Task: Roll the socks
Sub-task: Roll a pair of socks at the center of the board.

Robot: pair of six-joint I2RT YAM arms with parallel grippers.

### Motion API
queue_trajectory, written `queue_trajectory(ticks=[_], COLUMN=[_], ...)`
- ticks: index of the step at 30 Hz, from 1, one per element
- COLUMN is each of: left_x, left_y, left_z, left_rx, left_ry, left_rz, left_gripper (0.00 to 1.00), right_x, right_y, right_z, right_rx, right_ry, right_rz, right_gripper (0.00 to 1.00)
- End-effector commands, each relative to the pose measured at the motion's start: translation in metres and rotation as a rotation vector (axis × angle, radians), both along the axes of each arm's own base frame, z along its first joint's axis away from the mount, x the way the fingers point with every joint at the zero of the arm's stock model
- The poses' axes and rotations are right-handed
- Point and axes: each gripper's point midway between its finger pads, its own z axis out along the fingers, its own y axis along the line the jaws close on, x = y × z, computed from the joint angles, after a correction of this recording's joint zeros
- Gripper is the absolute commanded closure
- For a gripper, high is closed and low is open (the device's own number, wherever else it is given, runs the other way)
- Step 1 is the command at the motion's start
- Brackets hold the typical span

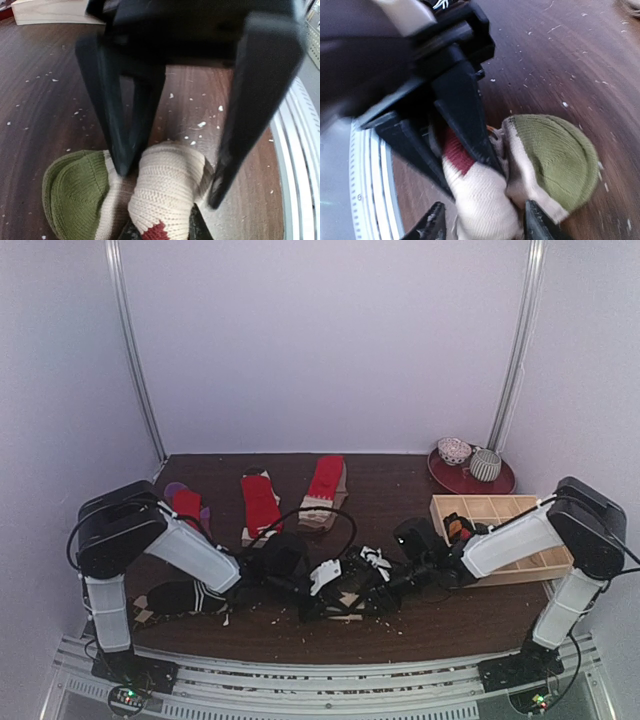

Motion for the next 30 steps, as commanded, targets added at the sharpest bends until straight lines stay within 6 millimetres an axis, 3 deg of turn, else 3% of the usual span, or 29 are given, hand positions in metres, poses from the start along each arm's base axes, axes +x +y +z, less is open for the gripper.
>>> queue_trajectory(ticks=[1,2,4,9,11,20,30], left_x=[-0.067,-0.069,-0.072,-0.076,-0.080,-0.087,-0.086], left_y=[0.096,0.096,0.098,0.104,0.107,0.116,0.119], left_z=[-0.112,-0.112,-0.113,-0.117,-0.118,-0.122,-0.126], left_rx=[0.487,0.488,0.500,0.521,0.526,0.554,0.575], left_ry=[0.412,0.437,0.483,0.573,0.613,0.667,0.662], left_rz=[0.061,0.064,0.064,0.069,0.063,0.048,0.050], left_gripper=[1.00,1.00,1.00,1.00,1.00,1.00,1.00], right_x=[-0.003,0.001,0.002,-0.016,-0.013,-0.001,-0.004], right_y=[-0.017,-0.018,-0.023,-0.025,-0.026,-0.014,-0.003], right_z=[0.026,0.041,0.049,0.042,0.035,0.022,0.022], right_rx=[-0.015,0.019,0.034,-0.002,-0.049,-0.115,-0.092], right_ry=[-0.140,-0.206,-0.322,-0.519,-0.571,-0.695,-0.650], right_rz=[-0.056,-0.070,-0.081,0.009,0.010,0.001,0.016], right_gripper=[0.44,0.42,0.41,0.35,0.34,0.34,0.35])
